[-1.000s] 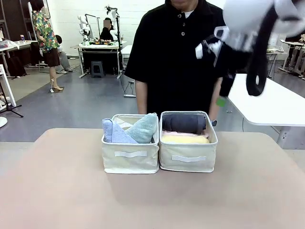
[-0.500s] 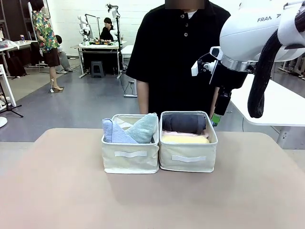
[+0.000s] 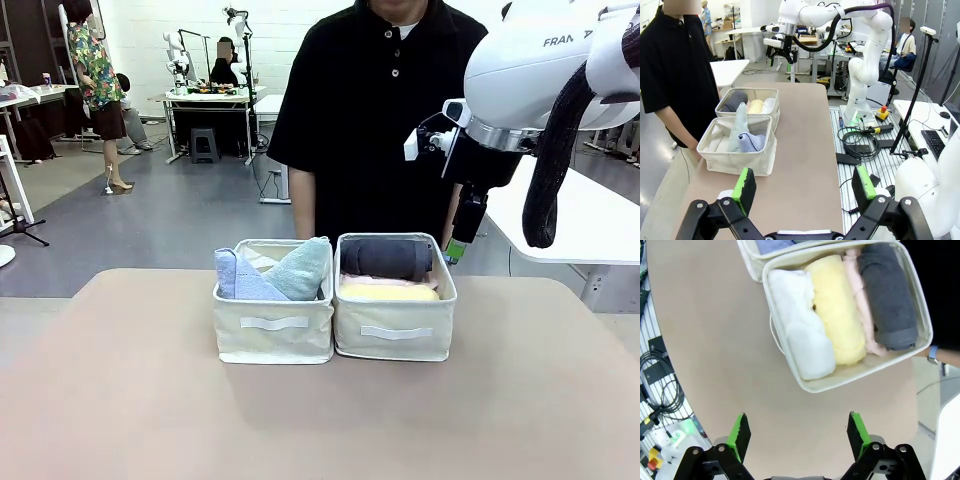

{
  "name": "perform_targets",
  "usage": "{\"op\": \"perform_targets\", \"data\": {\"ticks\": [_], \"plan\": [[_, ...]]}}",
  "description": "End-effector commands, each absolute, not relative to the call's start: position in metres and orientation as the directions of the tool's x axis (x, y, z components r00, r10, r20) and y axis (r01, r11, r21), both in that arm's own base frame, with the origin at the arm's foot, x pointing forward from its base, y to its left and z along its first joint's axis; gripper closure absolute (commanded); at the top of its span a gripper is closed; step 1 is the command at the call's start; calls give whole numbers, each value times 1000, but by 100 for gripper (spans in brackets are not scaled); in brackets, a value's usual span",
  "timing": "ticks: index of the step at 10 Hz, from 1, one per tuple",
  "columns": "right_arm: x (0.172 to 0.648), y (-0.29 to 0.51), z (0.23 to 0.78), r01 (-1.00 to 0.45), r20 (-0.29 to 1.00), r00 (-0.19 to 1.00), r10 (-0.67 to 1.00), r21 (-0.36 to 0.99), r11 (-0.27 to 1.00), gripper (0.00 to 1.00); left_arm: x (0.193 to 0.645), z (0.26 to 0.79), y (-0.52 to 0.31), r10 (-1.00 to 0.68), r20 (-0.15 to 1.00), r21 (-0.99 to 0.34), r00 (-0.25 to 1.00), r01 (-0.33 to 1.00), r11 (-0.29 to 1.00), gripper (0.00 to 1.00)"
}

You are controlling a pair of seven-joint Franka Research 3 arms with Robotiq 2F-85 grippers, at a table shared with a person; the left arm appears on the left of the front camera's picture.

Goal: Sort the towels based on their folding style.
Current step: Pick up another triangle-folded towel from the table and place it in the left Fabric basket.

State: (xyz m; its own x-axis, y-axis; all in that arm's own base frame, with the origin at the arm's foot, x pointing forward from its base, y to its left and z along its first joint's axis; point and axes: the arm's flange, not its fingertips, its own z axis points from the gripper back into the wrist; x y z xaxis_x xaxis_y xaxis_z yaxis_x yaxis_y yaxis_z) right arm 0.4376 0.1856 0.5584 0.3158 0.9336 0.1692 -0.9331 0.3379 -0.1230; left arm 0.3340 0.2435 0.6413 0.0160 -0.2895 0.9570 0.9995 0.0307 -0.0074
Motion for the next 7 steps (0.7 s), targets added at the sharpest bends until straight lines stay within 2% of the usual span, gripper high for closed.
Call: {"op": "perform_targets", "data": {"ticks": [1, 3, 4, 6, 7], "plan": [[437, 183, 555, -937, 160, 304, 939, -127, 325, 0, 332, 644, 248, -282, 959, -1, 10, 999, 33, 0], [438, 186, 558, -933, 169, 316, 934, -123, 338, 0, 332, 644, 248, -282, 959, -1, 10, 999, 33, 0], [433, 134, 591, -982, 312, 159, 937, -52, 184, 0, 332, 644, 248, -282, 959, -1, 10, 999, 33, 0], [422, 19, 632, -976, 640, 197, 743, 54, 212, 0, 332, 644, 248, -282, 959, -1, 10, 999, 33, 0], [417, -36, 639, -977, 756, 179, 630, 63, 202, 0, 332, 644, 248, -282, 959, -1, 10, 999, 33, 0]]}}
